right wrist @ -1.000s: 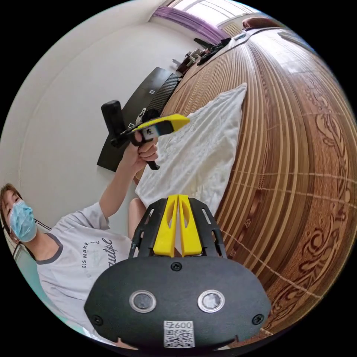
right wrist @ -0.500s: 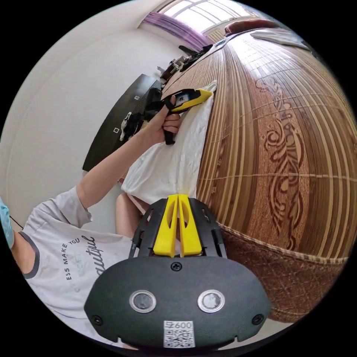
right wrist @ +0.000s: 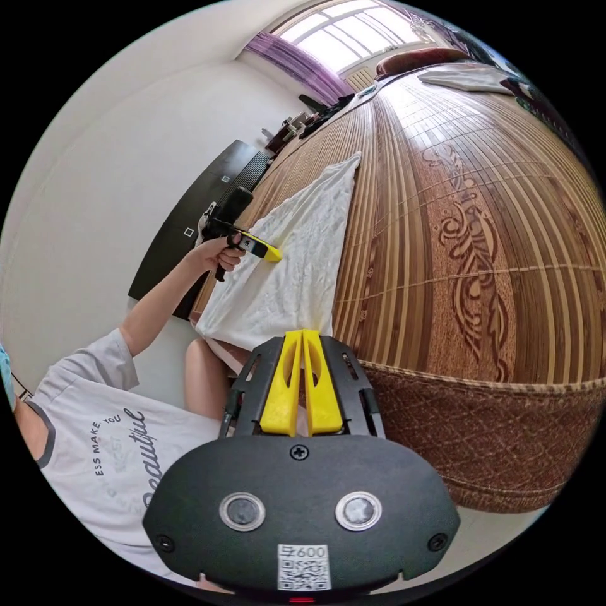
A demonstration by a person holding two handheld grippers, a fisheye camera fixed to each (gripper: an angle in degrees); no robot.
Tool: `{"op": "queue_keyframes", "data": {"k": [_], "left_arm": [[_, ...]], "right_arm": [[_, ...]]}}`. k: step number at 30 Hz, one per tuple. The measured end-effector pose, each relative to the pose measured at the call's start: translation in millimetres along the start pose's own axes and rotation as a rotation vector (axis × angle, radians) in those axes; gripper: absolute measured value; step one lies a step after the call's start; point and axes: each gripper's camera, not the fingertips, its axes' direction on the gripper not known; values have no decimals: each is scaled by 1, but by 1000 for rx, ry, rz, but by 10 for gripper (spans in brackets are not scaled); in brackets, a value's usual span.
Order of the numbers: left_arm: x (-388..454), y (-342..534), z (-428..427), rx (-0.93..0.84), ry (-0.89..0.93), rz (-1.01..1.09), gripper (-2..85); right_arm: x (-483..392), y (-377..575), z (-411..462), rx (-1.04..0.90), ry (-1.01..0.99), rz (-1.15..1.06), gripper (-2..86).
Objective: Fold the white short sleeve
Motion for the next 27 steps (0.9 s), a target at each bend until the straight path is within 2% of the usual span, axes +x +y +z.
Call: {"op": "queue_keyframes", "data": {"k": [1,3,4,5,6,7,8,9,10,11,12,13,14,15,16,17,19,20,22,24,25,26,27], "left_arm": [[-6,2,-16,66,-15,-22,1],[-24,19,-74,310,-94,-139,1],[-31,42,-113,488,-149,-237,1],[-21,74,-151,698,-279,-295,1],[-9,93,-168,807,-372,-303,1],[18,128,-190,980,-560,-290,1],[43,153,-201,1049,-708,-225,1],[51,160,-203,1034,-745,-176,1],[54,165,-207,909,-696,-68,1],[44,165,-206,713,-501,41,1],[36,166,-203,617,-375,89,1],[17,170,-190,453,-163,126,1],[-4,180,-175,347,-107,53,1],[-15,185,-167,290,-137,-9,1],[-31,193,-154,174,-281,-109,1],[-33,204,-154,201,-281,-73,1],[-44,228,-179,400,-291,-154,1],[-52,255,-200,595,-330,-262,1],[-59,299,-219,863,-302,-345,2],[-42,345,-222,1039,-562,-588,2],[-30,347,-219,1042,-665,-591,2],[-5,337,-210,973,-875,-542,2],[7,327,-202,917,-968,-485,2]], "right_arm": [[1,-1,2,3,13,-6,-9],[4,-1,4,10,18,-2,-9],[7,-2,6,14,16,2,-9],[9,-2,7,15,14,5,-9],[13,-4,8,16,8,12,-9],[16,-6,10,14,2,17,-9],[18,-7,11,13,-2,20,-9],[22,-9,13,9,-11,26,-9],[26,-10,15,8,-20,31,-9],[28,-11,16,8,-23,33,-9],[30,-12,18,8,-28,36,-9],[33,-13,20,10,-31,39,-8],[34,-13,21,11,-32,41,-8],[35,-13,23,13,-33,44,-8],[37,-14,25,14,-34,47,-8],[38,-15,26,12,-35,49,-8],[41,-16,31,12,-42,61,-9],[42,-16,32,13,-42,63,-9],[39,-18,38,-3,-25,43,-8],[38,-20,43,-15,-16,46,-9],[38,-21,46,-15,-17,53,-9],[39,-20,48,-13,-20,59,-9],[40,-18,51,-4,-24,73,-9]]}}
